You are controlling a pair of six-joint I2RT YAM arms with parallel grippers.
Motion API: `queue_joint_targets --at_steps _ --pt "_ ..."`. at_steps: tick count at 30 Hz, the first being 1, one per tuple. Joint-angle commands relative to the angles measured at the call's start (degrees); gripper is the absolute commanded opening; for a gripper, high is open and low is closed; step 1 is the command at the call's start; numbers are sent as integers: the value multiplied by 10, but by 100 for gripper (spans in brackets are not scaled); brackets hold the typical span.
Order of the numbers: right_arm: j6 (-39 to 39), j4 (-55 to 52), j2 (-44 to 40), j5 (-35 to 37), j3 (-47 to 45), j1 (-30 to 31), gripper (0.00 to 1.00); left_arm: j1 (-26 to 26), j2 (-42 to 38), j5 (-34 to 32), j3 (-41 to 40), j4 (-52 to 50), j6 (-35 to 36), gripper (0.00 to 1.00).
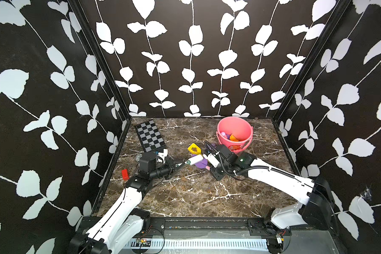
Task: Brush the soil off the hand trowel and place it into the bucket
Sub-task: Brush off the soil from the hand trowel.
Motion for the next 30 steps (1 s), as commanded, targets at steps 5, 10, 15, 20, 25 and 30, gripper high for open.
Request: queue_joint_targets --at_steps 5,10,15,20,25,30 --pt "-3 -7 -29 24 -12 3 0 48 -22 38 28 -32 9 0" --pt "-7 -4 -22 26 -7 3 0 48 -34 61 51 -39 7 0" --pt "-5 8 -3 13 8 3 0 26 -38 63 36 -10 -12 0" --pt "1 16 10 -8 27 3 0 -42 -6 39 11 42 -25 0" --pt "4 17 5 -9 27 3 0 -60 21 15 -11 61 -29 0" --pt "9 27 -19 -8 9 3 0 -50 23 -8 -31 63 -31 0"
